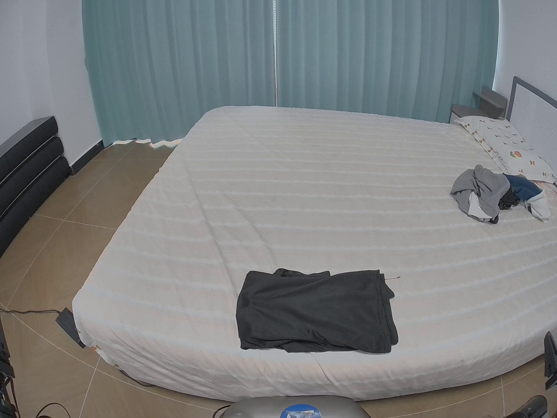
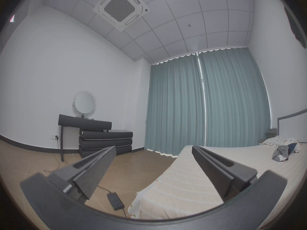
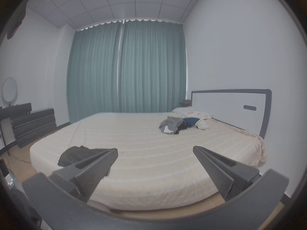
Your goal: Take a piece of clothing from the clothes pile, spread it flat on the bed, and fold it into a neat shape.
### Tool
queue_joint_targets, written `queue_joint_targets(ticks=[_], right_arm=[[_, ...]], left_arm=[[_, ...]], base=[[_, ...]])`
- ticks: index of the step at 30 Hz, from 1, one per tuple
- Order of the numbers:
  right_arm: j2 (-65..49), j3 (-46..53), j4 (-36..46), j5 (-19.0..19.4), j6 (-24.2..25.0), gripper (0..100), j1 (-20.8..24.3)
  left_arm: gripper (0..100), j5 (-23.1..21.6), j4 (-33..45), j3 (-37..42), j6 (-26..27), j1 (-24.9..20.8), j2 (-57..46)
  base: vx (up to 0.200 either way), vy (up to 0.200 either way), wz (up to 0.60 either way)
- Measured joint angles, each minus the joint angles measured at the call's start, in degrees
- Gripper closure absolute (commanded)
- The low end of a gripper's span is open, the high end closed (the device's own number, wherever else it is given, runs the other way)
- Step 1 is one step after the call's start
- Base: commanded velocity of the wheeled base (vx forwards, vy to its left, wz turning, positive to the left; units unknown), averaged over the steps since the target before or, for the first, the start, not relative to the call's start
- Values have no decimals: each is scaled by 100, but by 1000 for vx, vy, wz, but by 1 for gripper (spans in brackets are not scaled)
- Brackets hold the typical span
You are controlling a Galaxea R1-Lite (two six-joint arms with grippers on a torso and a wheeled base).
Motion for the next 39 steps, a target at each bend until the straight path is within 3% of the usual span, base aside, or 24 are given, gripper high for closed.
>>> queue_joint_targets(ticks=[8, 11, 16, 20, 25, 30, 36, 39], right_arm=[[-249, 831, -1485, 62, -56, 0, -83], [-279, 1098, -1674, 188, 62, 0, -99], [-300, 1207, -1704, 495, 71, 0, -104], [-301, 1225, -1701, 681, -15, 0, -108], [-301, 1229, -1643, 1015, -300, 0, -108], [-301, 1231, -1128, 1429, -199, 0, -101], [-301, 1229, -1280, 1536, -137, 0, -101], [-300, 1229, -1282, 1542, -137, 0, -101]], left_arm=[[0, -583, 140, 28, 63, 158, -512], [0, -897, 424, 30, 35, 169, -569], [0, -1231, 1328, 30, -7, 174, -611], [0, -1803, 1848, 33, -7, 174, -622], [0, -2302, 1864, 33, 28, 172, -623], [0, -2773, 1886, 33, -20, 167, -623], [0, -2990, 2009, 30, -71, 167, -622], [0, -3366, 2015, 30, -73, 169, -622]], base=[[0, 0, 0], [0, 0, 0], [0, 0, 0], [0, 0, 0], [0, 0, 0], [0, 0, 0], [0, 0, 0], [0, 0, 0]])
